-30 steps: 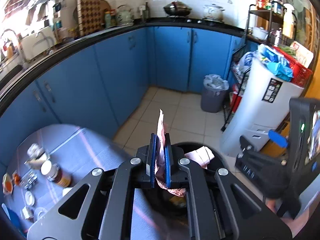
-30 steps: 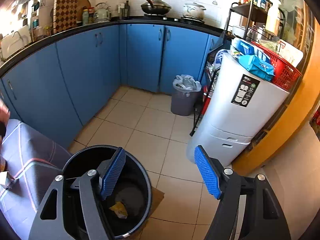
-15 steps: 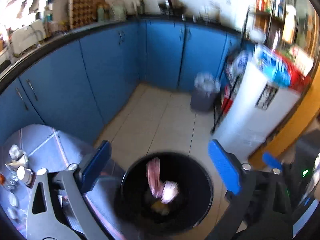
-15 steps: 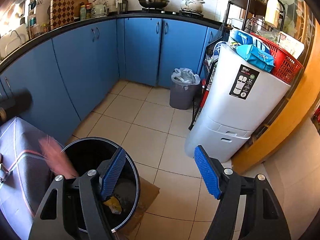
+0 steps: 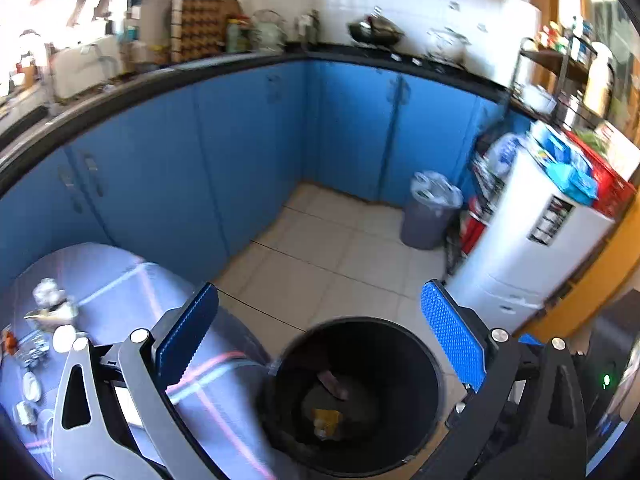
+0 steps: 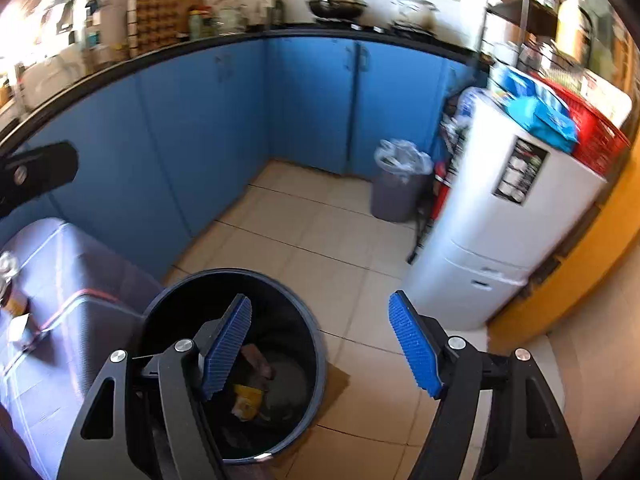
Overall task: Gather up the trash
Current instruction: 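Grasp the clear plastic lid with the left tool while the right tool grasps the white box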
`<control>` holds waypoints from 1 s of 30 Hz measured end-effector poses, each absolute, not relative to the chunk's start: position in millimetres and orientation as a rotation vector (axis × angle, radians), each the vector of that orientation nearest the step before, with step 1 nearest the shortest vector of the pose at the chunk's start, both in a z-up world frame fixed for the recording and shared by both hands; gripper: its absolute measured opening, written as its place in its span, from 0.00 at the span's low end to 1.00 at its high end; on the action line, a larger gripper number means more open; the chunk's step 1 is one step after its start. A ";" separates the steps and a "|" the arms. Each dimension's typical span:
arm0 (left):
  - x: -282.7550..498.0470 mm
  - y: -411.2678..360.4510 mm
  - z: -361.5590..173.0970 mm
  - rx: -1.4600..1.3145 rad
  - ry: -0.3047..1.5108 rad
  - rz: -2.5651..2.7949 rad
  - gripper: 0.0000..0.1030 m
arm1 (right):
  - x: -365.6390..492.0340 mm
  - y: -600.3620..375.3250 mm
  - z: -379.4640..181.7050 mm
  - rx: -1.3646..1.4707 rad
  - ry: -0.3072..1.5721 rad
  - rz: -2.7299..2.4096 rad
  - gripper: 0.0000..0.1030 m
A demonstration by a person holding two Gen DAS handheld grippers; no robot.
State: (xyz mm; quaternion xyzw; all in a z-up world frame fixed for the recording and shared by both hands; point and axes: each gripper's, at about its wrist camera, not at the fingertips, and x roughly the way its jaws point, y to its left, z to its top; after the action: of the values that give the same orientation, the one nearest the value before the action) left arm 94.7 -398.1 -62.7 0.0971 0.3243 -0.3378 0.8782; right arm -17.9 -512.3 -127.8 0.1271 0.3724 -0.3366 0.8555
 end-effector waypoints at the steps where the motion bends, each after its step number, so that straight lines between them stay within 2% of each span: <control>1: 96.9 -390.3 -60.5 0.195 0.665 -0.685 0.97 | -12.2 -501.8 -126.6 0.248 0.776 -0.676 0.68; 10: 121.0 -282.4 -61.3 0.190 0.635 -0.442 0.97 | 49.0 -409.6 -126.8 0.166 0.785 -0.350 0.68; 22: 125.1 -122.4 -127.4 0.165 0.792 -0.153 0.97 | 111.1 -308.6 -149.4 -0.083 0.841 -0.073 0.68; 30: 131.1 -111.5 -162.5 0.154 0.892 -0.153 0.97 | 126.0 -291.3 -152.9 -0.104 0.853 -0.058 0.68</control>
State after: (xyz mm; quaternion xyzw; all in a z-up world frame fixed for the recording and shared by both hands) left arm 131.1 -111.5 -162.5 0.0742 0.4306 -0.0741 0.8964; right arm 126.0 -291.3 -152.9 -0.0503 0.4135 -0.0282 0.9087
